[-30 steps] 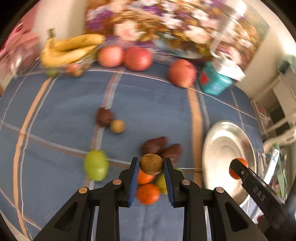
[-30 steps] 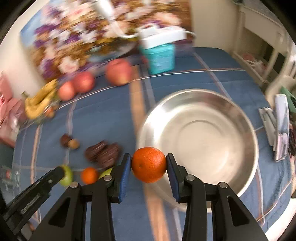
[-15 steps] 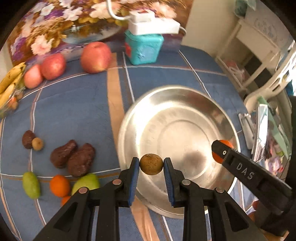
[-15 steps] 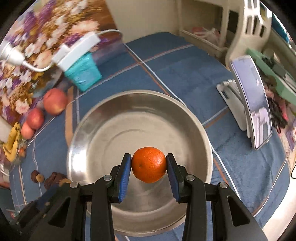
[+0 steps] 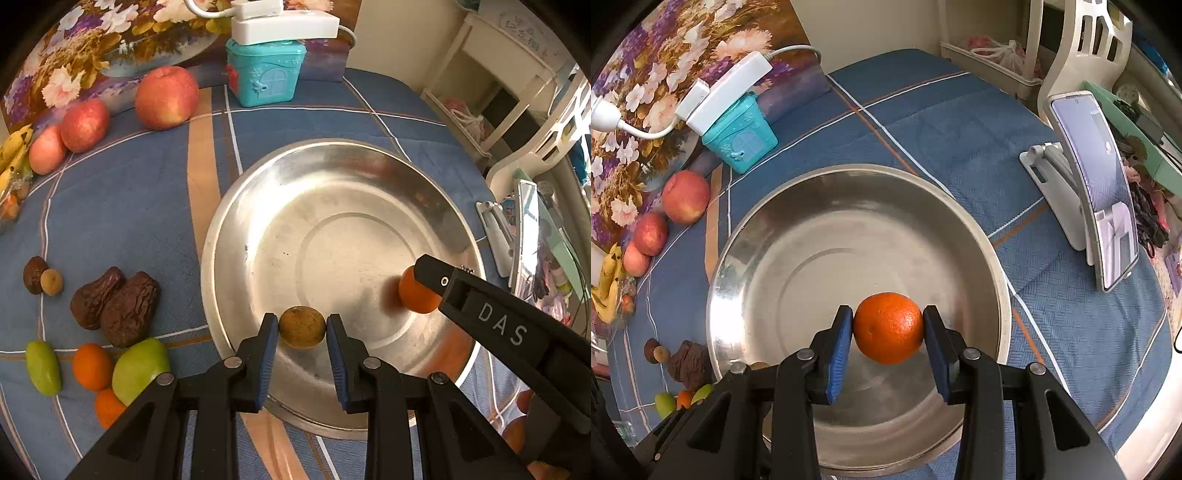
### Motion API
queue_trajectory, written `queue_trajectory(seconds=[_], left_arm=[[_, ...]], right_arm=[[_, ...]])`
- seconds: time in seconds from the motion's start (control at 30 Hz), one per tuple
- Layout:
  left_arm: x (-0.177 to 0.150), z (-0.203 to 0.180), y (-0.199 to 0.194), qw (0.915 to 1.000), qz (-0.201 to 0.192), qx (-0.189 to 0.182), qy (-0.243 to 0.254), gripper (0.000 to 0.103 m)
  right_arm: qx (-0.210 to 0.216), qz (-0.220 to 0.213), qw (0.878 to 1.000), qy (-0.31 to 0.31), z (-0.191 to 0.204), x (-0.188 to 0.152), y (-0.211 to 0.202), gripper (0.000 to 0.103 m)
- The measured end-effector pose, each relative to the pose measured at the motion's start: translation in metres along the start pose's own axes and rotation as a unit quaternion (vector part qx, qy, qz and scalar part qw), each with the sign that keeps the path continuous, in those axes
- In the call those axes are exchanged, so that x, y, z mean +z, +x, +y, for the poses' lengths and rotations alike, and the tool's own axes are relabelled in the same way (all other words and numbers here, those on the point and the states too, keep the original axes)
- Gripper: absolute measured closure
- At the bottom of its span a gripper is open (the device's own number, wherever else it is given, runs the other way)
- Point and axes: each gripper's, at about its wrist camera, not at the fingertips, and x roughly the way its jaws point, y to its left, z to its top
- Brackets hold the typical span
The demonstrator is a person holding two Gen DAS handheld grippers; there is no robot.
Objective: Organize fruits
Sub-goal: 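Drop the orange into the steel plate with the right tool while the left drops the brown fruit, then move both tools back from the plate toward the green fruits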
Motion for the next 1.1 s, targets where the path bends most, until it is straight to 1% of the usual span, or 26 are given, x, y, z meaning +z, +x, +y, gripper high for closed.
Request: queue_trajectory(seconds=[0.27, 0.4, 0.53, 0.6, 0.63, 0.67, 0.7, 0.73, 0.77, 0.8, 0.83, 0.87, 0.9, 0.93, 0.97, 1.03, 1.1], left_arm=[[0.0, 0.003, -0.006, 1.0, -0.005, -0.002, -0.003, 0.072], [0.002, 0.008, -0.013, 0.9999, -0.012, -0.003, -0.013, 0.072], [0.003, 0.024, -0.022, 0.9992, -0.019, 0.007, -0.035, 0.071], [0.004, 0.037, -0.026, 0.9982, -0.022, 0.016, -0.054, 0.071], [0.004, 0.043, -0.028, 0.9975, -0.024, 0.019, -0.064, 0.071], [0.004, 0.051, -0.03, 0.9966, -0.026, 0.022, -0.075, 0.07], [0.004, 0.058, -0.033, 0.9954, -0.029, 0.026, -0.087, 0.07], [0.003, 0.065, -0.035, 0.9944, -0.031, 0.03, -0.096, 0.066], [0.003, 0.073, -0.038, 0.9929, -0.034, 0.036, -0.108, 0.057], [0.003, 0.08, -0.04, 0.9915, -0.038, 0.042, -0.117, 0.052], [0.002, 0.088, -0.044, 0.9897, -0.042, 0.049, -0.128, 0.043], [0.001, 0.095, -0.047, 0.9877, -0.048, 0.054, -0.139, 0.04], [0.0, 0.103, -0.05, 0.9859, -0.052, 0.058, -0.148, 0.039], [-0.001, 0.109, -0.053, 0.9839, -0.054, 0.063, -0.158, 0.035], [-0.002, 0.116, -0.055, 0.9818, -0.056, 0.069, -0.168, 0.03], [-0.005, 0.128, -0.058, 0.9783, -0.057, 0.084, -0.181, 0.026], [-0.009, 0.139, -0.062, 0.9744, -0.061, 0.097, -0.194, 0.021]], right_arm=[[-0.004, -0.014, 1.0, -0.008, 0.004, -0.001, -0.01, 0.062], [-0.007, -0.021, 1.0, -0.013, 0.005, -0.001, -0.016, 0.062], [-0.009, -0.026, 0.999, -0.021, 0.008, -0.002, -0.021, 0.062], [-0.011, -0.029, 0.999, -0.026, 0.011, -0.002, -0.023, 0.062], [-0.012, -0.03, 0.999, -0.028, 0.012, -0.002, -0.024, 0.06], [-0.012, -0.032, 0.999, -0.03, 0.013, -0.003, -0.025, 0.054], [-0.012, -0.033, 0.999, -0.032, 0.015, -0.004, -0.026, 0.052], [-0.012, -0.033, 0.999, -0.035, 0.017, -0.004, -0.027, 0.051], [-0.012, -0.033, 0.999, -0.039, 0.019, -0.005, -0.028, 0.051], [-0.011, -0.033, 0.998, -0.047, 0.023, -0.007, -0.028, 0.051], [-0.01, -0.033, 0.998, -0.052, 0.026, -0.008, -0.029, 0.047], [-0.008, -0.033, 0.998, -0.058, 0.029, -0.009, -0.029, 0.04], [-0.006, -0.033, 0.997, -0.063, 0.033, -0.01, -0.03, 0.036], [-0.004, -0.034, 0.997, -0.068, 0.037, -0.011, -0.03, 0.032], [-0.003, -0.034, 0.997, -0.075, 0.041, -0.013, -0.031, 0.032], [-0.004, -0.036, 0.996, -0.086, 0.046, -0.015, -0.032, 0.031], [-0.003, -0.037, 0.995, -0.095, 0.051, -0.018, -0.033, 0.022]])
